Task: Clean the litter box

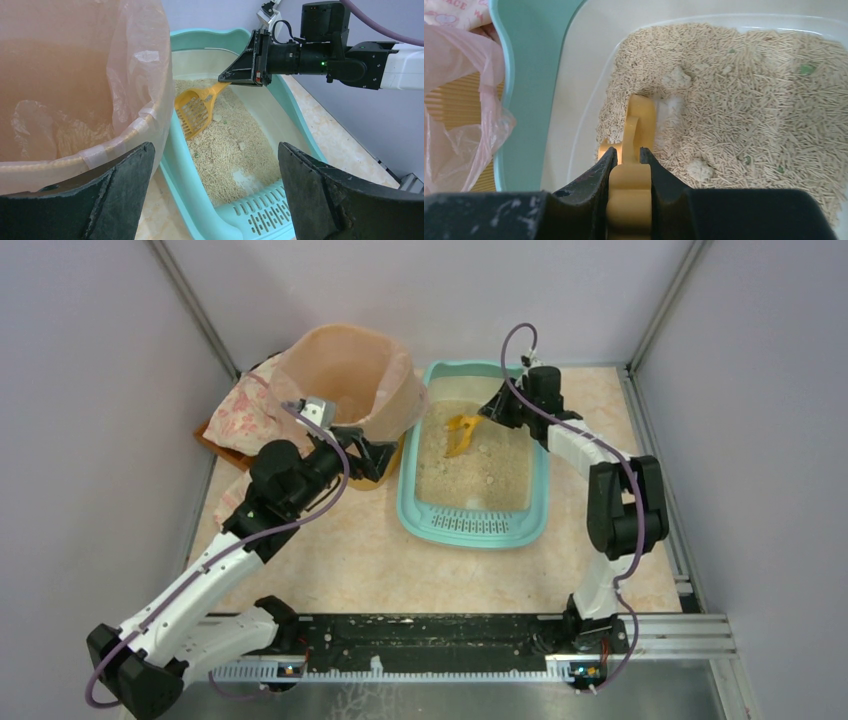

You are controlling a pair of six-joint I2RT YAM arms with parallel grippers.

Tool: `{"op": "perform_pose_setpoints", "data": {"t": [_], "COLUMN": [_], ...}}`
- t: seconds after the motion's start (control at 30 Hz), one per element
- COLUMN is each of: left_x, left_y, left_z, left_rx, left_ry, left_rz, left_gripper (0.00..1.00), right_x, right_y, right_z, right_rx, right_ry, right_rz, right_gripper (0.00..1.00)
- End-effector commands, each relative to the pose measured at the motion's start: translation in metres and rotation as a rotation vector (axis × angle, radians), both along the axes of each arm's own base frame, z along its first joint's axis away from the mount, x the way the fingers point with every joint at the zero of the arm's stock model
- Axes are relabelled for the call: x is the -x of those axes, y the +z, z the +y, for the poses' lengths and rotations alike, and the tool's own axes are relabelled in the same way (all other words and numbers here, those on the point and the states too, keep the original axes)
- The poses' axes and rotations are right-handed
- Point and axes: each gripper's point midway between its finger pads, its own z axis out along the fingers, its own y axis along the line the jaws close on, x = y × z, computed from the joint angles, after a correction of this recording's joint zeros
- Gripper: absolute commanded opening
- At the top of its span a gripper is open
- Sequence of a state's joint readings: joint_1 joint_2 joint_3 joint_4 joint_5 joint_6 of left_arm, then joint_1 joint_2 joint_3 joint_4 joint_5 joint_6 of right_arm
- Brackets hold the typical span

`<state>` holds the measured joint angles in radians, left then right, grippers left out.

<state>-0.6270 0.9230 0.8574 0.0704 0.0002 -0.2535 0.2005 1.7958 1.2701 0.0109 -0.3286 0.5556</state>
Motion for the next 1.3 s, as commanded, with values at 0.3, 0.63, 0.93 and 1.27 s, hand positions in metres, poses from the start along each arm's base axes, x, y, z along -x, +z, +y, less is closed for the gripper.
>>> {"op": "perform_pose_setpoints", "data": {"t": [0.3,0.63,0.93,1.27], "left_x": [0.001,0.003,0.007,0.009], "left_y": [-0.004,-0.005,-0.007,-0.01], "left_z": [-0.004,-0.003,-0.004,-0.004], "left_rx": [0.01,0.02,0.038,0.041], "left_ry": [-0.014,-0.015,-0.025,-0.031], "left_rz": [0.006,0.015,0.026,0.031], "left_gripper": [0.98,0.98,0.98,0.98], "right_x": [0.01,0.016,0.031,0.046], "right_y": [-0.018,-0.002,0.028,0.038], "right_z": [0.041,0.037,0.011,-0.005], "right_rx": [-0.168,-0.205,-0.284,-0.338], "right_ry": [0.124,0.129,0.129,0.126], "right_rz": [0.021,-0.013,-0.068,-0.092], "right_gripper": [0.0,0.0,0.0,0.0]}}
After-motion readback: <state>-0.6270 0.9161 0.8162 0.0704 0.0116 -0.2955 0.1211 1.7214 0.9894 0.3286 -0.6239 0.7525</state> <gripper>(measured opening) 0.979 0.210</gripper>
